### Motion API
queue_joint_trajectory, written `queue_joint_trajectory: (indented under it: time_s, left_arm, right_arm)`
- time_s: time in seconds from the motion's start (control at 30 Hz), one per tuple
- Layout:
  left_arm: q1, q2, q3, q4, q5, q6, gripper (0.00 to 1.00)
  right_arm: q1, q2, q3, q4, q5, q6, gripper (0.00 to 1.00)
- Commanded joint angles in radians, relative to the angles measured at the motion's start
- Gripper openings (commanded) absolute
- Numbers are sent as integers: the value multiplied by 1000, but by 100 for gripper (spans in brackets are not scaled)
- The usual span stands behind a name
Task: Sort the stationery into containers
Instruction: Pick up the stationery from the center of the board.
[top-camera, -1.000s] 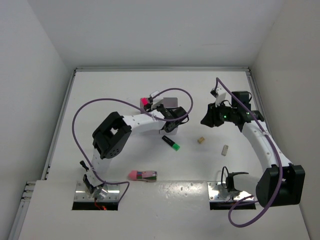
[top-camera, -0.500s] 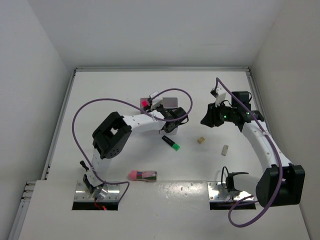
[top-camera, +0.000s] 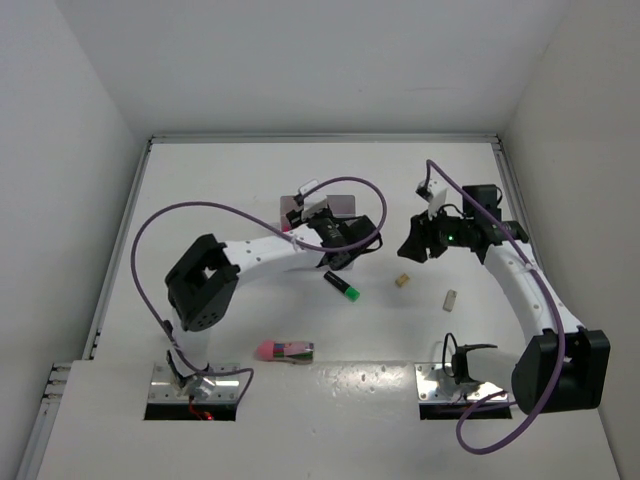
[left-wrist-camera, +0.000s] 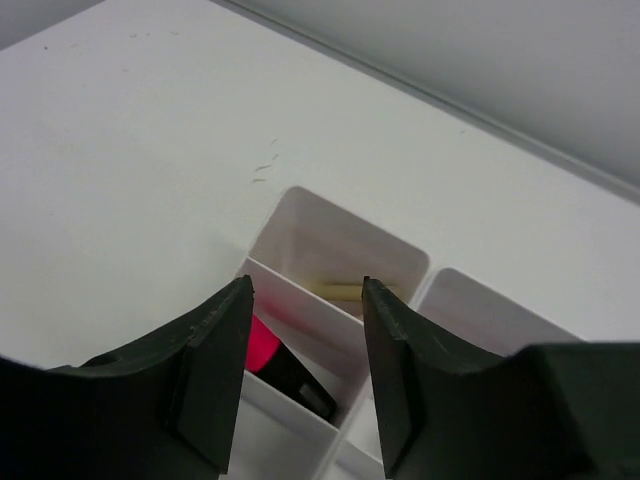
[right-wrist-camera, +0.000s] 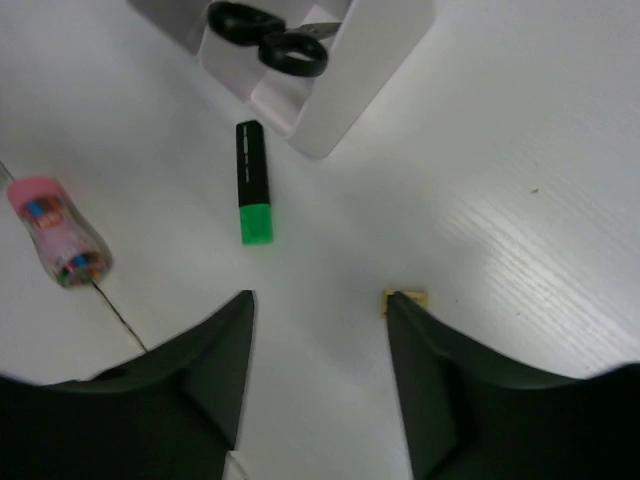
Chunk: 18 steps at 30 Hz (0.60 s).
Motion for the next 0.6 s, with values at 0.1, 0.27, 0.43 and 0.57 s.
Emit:
queue_joint_trajectory:
  time_s: [0.1, 0.27, 0.43, 0.57]
  left_arm:
    - [-32, -294, 11, 18, 195, 287, 68]
    - [112, -625, -237, 352, 865, 743, 100]
    - [168, -918, -327, 276, 938, 831, 100]
    - [218, -1068, -353, 165, 893, 841, 100]
  right_arm:
    - [86, 39, 64, -160, -149, -408, 30]
    - [282, 49, 56, -168, 47, -502, 45]
    - [501, 126, 43, -73, 262, -360, 61]
    - [601, 235, 94, -44, 368, -234, 69]
